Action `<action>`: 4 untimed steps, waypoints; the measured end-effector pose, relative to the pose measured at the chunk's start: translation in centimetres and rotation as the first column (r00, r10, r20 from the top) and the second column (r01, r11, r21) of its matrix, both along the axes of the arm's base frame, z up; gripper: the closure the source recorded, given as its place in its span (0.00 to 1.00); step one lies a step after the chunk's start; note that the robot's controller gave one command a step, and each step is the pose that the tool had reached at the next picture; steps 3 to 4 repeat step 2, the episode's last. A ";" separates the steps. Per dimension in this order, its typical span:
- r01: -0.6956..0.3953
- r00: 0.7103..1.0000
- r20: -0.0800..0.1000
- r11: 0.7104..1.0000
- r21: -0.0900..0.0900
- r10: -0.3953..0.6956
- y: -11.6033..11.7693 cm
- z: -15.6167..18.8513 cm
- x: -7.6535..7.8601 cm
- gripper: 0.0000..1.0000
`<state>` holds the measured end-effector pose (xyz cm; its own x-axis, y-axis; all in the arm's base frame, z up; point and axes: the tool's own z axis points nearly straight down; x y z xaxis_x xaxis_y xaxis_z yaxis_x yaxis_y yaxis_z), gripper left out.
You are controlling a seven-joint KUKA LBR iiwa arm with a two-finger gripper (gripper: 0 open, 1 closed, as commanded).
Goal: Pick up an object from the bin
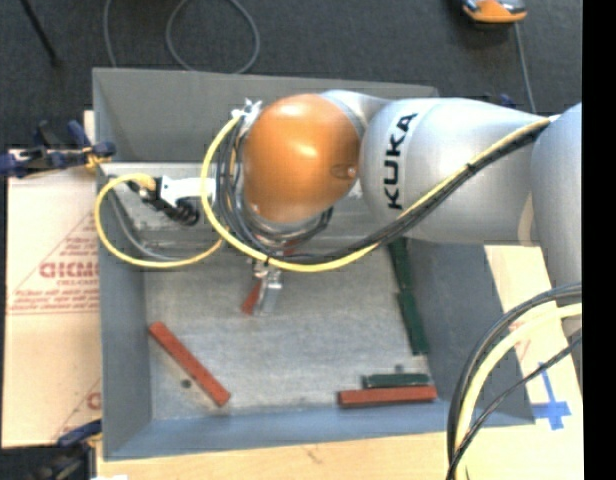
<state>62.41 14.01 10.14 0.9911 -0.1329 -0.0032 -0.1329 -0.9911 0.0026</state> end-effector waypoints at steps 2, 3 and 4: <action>-0.136 0.991 0.006 0.991 0.003 0.136 -5.1 -1.6 2.9 1.00; -0.136 0.991 0.006 0.991 0.003 0.136 -5.1 -1.6 2.9 1.00; -0.136 0.991 0.006 0.991 0.003 0.136 -5.1 -1.6 2.9 1.00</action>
Offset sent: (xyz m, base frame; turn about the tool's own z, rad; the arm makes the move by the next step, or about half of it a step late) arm 0.0278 -0.0507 -0.0170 -0.1333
